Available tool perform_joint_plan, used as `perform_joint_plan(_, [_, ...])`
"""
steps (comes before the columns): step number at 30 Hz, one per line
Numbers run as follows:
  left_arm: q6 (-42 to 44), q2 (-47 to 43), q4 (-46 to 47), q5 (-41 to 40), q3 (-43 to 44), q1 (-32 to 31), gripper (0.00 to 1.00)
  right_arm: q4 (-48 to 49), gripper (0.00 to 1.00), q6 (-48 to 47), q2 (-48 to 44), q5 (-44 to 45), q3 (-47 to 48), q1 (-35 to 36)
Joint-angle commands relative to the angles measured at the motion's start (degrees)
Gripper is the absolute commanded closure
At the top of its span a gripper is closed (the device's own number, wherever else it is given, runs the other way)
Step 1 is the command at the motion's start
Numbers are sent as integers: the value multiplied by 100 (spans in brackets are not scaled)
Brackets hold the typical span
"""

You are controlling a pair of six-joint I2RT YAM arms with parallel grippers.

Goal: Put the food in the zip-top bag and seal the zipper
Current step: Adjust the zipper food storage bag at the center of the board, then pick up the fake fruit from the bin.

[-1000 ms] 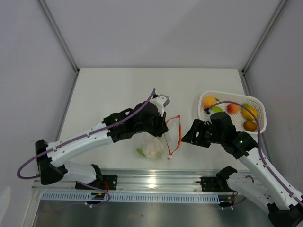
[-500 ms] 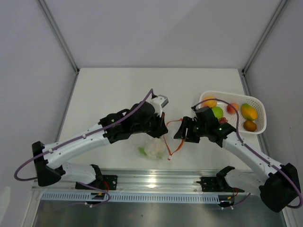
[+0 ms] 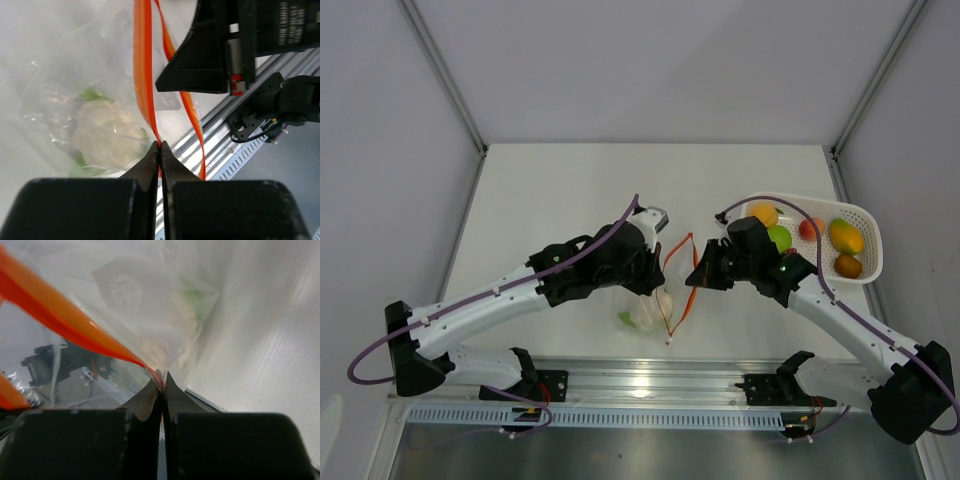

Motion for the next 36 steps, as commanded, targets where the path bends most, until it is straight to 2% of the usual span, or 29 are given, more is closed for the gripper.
perform_joint_plan(1, [-77,10,-340,-453,99,30,99,127,100,134,-198,51,350,177])
perform_joint_plan(4, [-59,98,-507,-594,170,22,95,135,100,266,-207,78,446,274])
perform_joint_plan(5, [-59,107,-534,-638,187,21,85,135,100,284,-207,78,473,327])
perform_joint_plan(7, [-76,81,-570,-717,196,22,78,109,100,319,-216,156,543,380])
perform_joint_plan(11, [-68,54,-675,-884,170,21,54,74,100,354,-225,148,613,415])
perform_joint_plan(12, [-68,63,-684,-893,187,21,53,100,100,363,-225,131,613,433])
perform_joint_plan(13, [-59,80,-684,-911,170,21,54,118,100,380,-216,104,622,442])
perform_joint_plan(16, [-42,115,-623,-815,170,30,71,153,100,337,-120,43,640,503])
perform_joint_plan(18, [-41,150,-605,-770,240,30,98,118,100,258,-6,16,675,521])
perform_joint_plan(19, [-50,185,-640,-831,275,30,99,5,99,205,38,25,710,521])
perform_joint_plan(24, [-147,151,-667,-841,346,144,99,-1146,43,-515,302,1296,1421,434])
perform_joint_plan(26, [-173,142,-666,-832,354,179,99,-1541,30,-699,303,1510,1614,319])
perform_joint_plan(27, [-182,142,-666,-841,355,223,99,-1613,19,-753,259,1563,1685,258])
perform_joint_plan(31, [-208,151,-640,-806,285,294,99,-1684,1,-955,-153,1633,1879,-102])
perform_joint_plan(36, [-191,63,-500,-718,188,355,99,-1868,1,-955,-532,1967,1862,-1077])
